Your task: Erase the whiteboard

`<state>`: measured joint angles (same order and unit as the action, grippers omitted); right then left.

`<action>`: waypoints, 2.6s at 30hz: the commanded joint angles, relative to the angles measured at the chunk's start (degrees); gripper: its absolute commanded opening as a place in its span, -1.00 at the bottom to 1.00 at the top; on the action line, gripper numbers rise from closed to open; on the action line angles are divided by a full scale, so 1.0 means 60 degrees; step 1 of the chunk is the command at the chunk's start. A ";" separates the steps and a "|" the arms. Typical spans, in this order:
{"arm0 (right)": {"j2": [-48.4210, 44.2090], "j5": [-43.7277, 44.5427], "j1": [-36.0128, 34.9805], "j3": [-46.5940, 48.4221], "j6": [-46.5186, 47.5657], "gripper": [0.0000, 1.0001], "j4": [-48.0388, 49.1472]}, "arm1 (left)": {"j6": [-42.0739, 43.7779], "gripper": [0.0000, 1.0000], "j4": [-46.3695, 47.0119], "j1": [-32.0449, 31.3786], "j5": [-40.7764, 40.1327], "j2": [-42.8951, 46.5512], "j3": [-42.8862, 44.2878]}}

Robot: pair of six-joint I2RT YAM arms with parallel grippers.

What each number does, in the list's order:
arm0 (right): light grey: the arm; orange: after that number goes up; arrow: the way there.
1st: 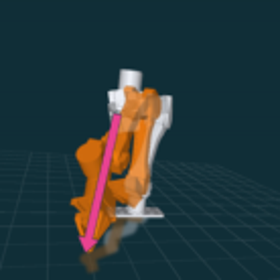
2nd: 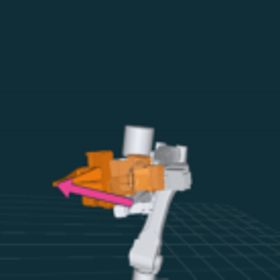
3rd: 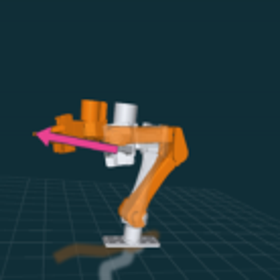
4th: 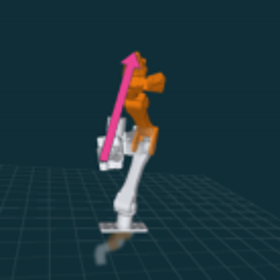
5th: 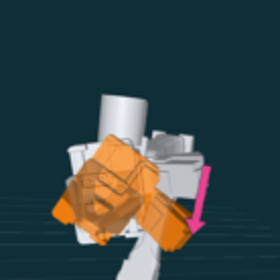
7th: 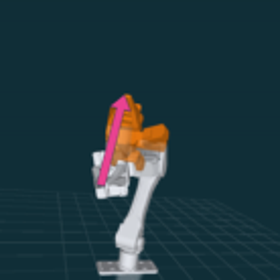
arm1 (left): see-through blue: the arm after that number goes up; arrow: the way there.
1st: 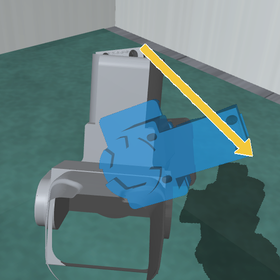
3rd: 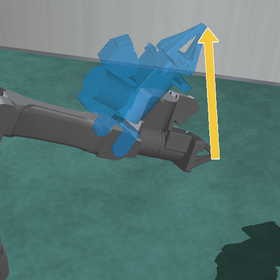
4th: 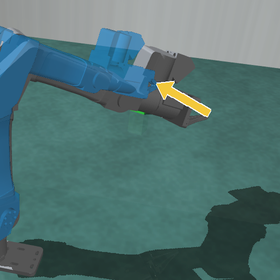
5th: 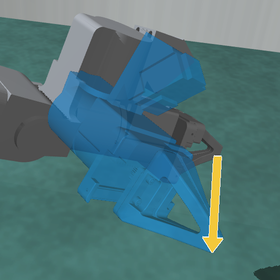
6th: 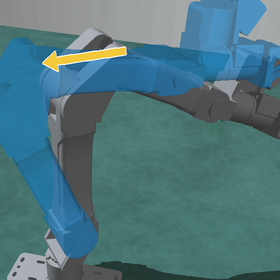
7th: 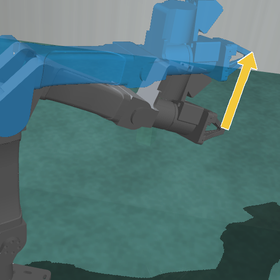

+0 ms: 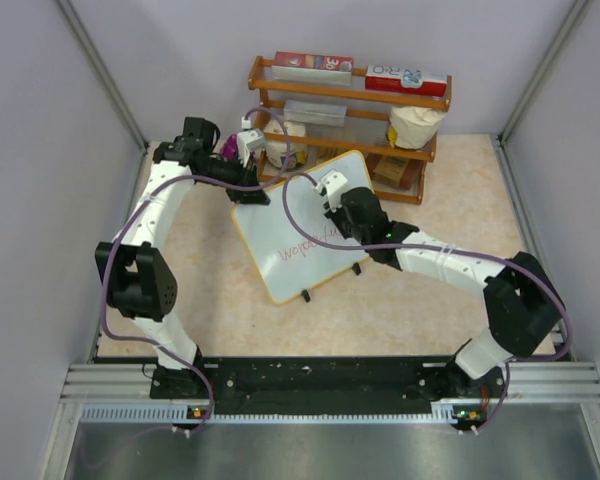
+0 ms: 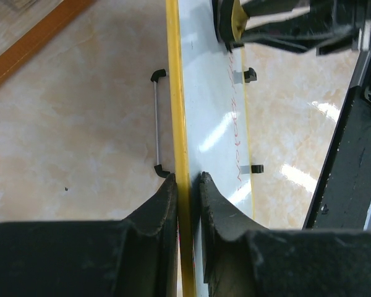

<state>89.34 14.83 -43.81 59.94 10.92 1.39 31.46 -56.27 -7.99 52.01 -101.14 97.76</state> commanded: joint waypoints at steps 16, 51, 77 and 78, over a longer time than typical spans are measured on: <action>-0.0345 -0.0011 -0.0065 -0.0850 -0.0149 -1.00 0.0896 | 0.0791 -1.00 0.0209 -0.0295 -0.0040 0.0480 -0.0179; 0.2205 0.1160 -0.3656 0.1202 0.0187 -1.00 0.0809 | 0.0557 -1.00 0.0297 -0.0397 -0.0069 0.0495 -0.0209; -0.0505 0.1205 0.0563 -0.1787 0.0495 -1.00 0.1131 | 0.1201 -1.00 0.0018 -0.0397 -0.0040 0.0539 -0.0296; -0.0520 0.1162 0.0665 -0.1816 0.0495 -1.00 0.1116 | 0.1216 -1.00 0.0004 -0.0397 -0.0040 0.0524 -0.0296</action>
<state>86.74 18.59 -43.35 50.78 12.14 6.94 32.56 -54.76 -8.80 51.62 -100.22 96.84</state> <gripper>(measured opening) 0.189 0.187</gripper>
